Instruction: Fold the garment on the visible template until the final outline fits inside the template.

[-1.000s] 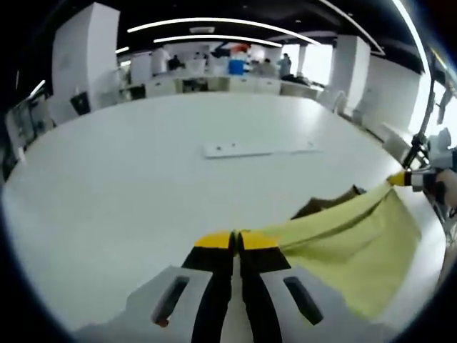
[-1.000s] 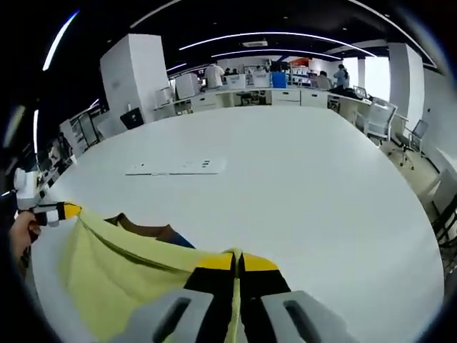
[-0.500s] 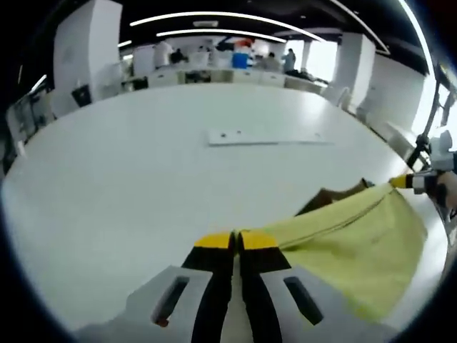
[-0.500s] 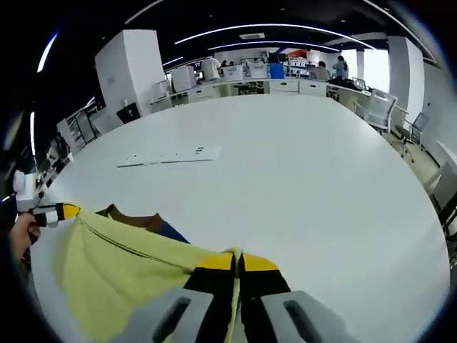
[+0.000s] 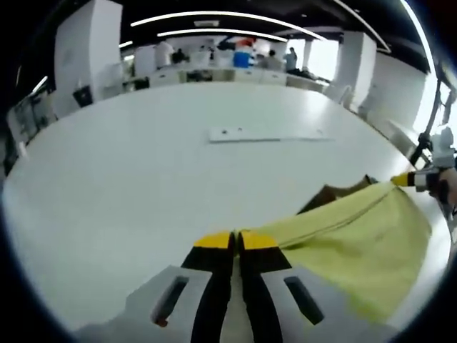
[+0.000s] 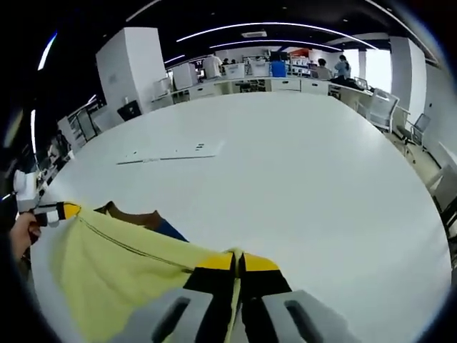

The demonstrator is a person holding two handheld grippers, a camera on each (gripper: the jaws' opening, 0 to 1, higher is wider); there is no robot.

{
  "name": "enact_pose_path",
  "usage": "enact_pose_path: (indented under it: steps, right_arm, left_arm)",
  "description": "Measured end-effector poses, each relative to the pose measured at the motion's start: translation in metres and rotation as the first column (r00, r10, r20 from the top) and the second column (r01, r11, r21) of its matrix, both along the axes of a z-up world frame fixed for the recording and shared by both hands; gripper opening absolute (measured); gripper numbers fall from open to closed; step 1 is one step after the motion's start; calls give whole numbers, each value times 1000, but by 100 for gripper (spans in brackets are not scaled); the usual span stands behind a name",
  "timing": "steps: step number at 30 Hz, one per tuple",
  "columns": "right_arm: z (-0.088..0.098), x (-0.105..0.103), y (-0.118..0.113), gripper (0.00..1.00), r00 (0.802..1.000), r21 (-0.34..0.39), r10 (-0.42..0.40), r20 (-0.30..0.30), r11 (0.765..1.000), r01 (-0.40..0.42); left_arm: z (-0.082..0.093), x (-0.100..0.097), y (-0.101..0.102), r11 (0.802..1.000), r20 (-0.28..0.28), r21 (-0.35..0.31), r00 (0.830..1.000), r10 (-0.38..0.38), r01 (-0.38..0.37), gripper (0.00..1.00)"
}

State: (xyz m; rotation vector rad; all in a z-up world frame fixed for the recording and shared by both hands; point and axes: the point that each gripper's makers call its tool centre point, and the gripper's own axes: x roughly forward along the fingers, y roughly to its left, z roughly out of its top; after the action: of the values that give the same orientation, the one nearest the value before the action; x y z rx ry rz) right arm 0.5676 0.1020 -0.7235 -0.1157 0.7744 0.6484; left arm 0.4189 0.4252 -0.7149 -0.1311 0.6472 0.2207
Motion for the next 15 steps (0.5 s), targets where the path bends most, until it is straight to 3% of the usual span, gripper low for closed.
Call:
enact_pose_path:
  steps: [3, 5, 7, 8, 10, 13, 15]
  right_arm:
    - [8, 2, -2, 6, 1000, 11, -6, 25, 1000, 6]
    - [12, 2, -1, 12, 999, 16, 17, 36, 1000, -17]
    - [17, 0, 2, 16, 997, 17, 64, 47, 998, -65]
    - [20, -1, 4, 16, 995, 17, 89, 55, 996, -90]
    - [24, -4, 6, 19, 985, 5, 152, 78, 988, -153]
    - [26, -10, 6, 20, 968, -31, 232, 97, 973, -230]
    - [23, -12, 5, 21, 963, -55, 252, 97, 967, -248]
  left_arm:
    - [1, -2, -3, 1000, -15, 4, 999, -30, 30, 1]
    - [13, 5, -5, 993, 35, 51, 994, -104, 102, 5]
    - [20, 4, -4, 989, 40, 71, 990, -137, 134, 13]
    - [25, 7, -8, 978, 63, 83, 978, -197, 191, 15]
    - [31, 8, -12, 968, 84, 93, 967, -239, 231, 17]
    - [29, 2, -17, 940, 75, 118, 941, -331, 321, 23]
    - [23, -1, -15, 933, 55, 119, 936, -347, 338, 28]
